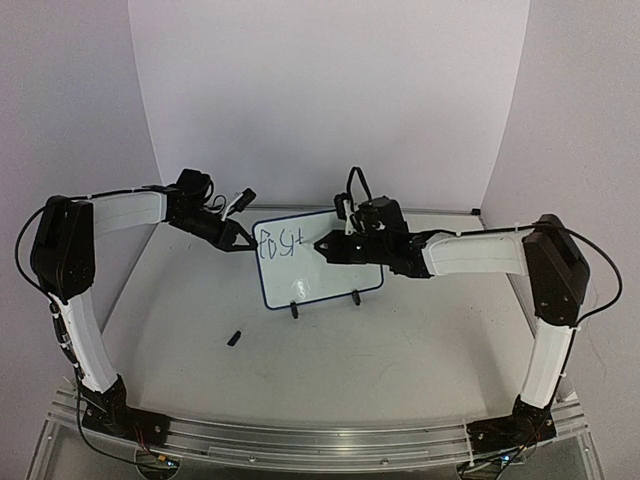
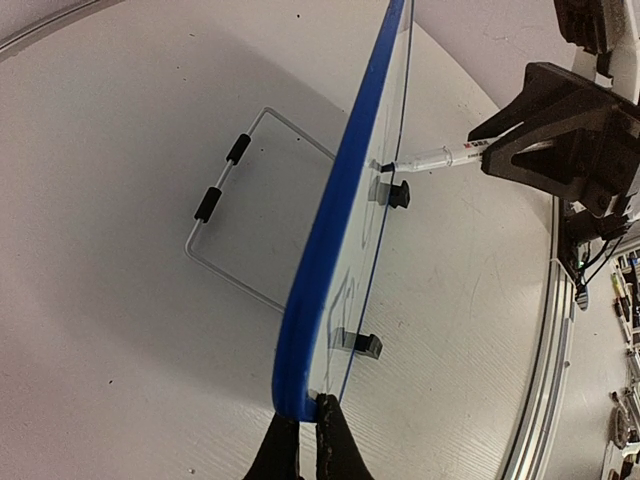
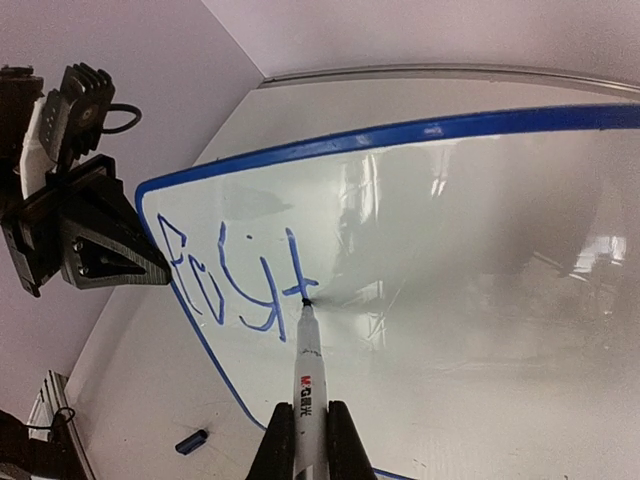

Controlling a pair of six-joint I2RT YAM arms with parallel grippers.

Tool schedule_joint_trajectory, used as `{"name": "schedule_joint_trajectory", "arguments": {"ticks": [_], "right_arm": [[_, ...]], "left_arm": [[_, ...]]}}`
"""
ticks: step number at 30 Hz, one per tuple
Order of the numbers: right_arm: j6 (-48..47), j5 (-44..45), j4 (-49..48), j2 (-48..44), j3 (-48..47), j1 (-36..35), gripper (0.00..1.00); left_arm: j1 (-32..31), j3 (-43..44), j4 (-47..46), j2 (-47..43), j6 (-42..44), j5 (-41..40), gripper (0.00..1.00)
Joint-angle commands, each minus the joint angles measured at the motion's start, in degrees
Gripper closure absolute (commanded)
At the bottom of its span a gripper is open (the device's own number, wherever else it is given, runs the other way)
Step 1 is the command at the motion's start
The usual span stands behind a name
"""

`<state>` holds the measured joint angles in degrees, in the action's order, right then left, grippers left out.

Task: Write a sentence on the whiteboard
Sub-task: Write on the whiteboard with the whiteboard marker without the cap.

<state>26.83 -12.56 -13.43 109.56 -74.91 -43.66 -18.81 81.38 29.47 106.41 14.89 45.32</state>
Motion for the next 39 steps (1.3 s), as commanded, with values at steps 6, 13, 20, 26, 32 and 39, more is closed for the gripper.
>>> {"name": "schedule_joint_trajectory", "arguments": {"ticks": [6,13,20,26,32,39], "right_arm": [[0.6,1.2,0.2,-2.0,2.8,0.2,1.00],[-0.1,3.4,-0.2,-4.0,0.8,0.2,1.00],[-0.5,3.1,-0.5,-6.0,0.4,0.2,1.00],[-0.6,3.4,-0.5,-4.5,0.0,0.2,1.00],[-0.5,4.1,-0.5,-3.0,-0.8,0.2,1.00],[-0.6,4.7,-0.4,-1.8,-1.3,0.2,1.00]], "left_arm": [[-0.3,1.3,0.0,-2.5,2.4,-2.2,1.00],[-0.3,1.3,0.0,-2.5,2.4,-2.3,1.00],[-0.3,1.3,-0.1,-2.4,2.4,-2.3,1.00],[-0.3,1.3,0.0,-2.4,2.5,-2.2,1.00],[-0.3,1.3,0.0,-2.3,2.5,-2.3,1.00],[-0.3,1.3,0.1,-2.3,2.5,-2.3,1.00]]}}
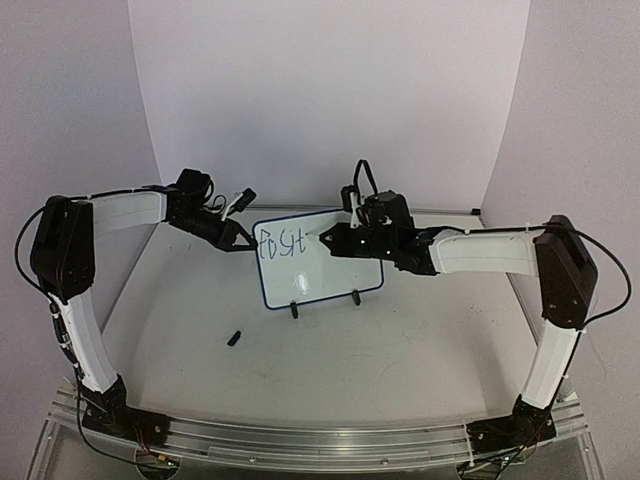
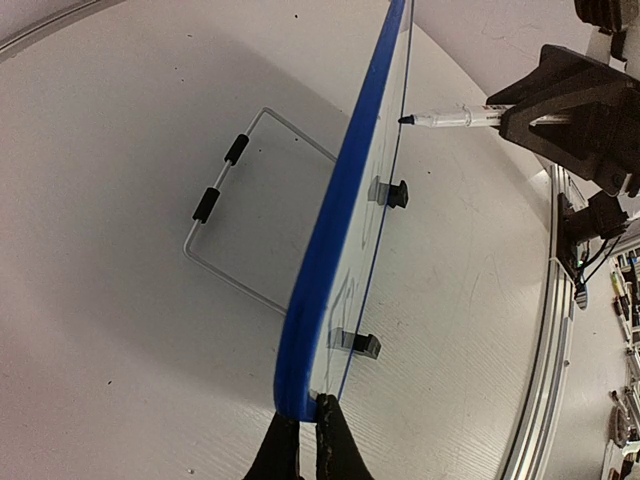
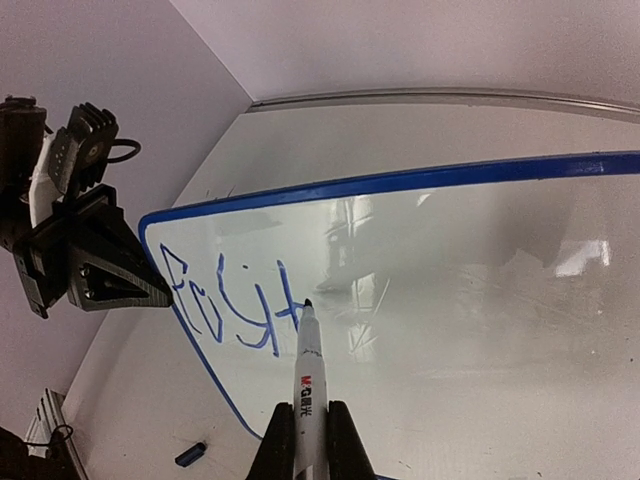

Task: Write a sentence on the whiteboard
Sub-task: Write on the whiteboard with the whiteboard marker without the cap.

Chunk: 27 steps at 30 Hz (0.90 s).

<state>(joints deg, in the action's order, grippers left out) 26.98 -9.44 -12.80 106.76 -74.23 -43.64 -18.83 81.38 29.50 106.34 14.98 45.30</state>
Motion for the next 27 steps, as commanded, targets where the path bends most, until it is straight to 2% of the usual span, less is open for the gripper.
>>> {"name": "schedule_joint_trajectory", "arguments": {"ticks": [1,27], "right_arm": [[-0.8,1.8,-1.0,1.0,-1.8,0.2,1.00],[0.6,-1.0,-0.9,-3.1,6.1,0.2,1.00]], "left_arm": [[-0.2,1.3,0.1,-2.4,2.4,-2.3,1.00],[-0.2,1.1,0.1,-3.3,2.5,-2.3,1.00]]}}
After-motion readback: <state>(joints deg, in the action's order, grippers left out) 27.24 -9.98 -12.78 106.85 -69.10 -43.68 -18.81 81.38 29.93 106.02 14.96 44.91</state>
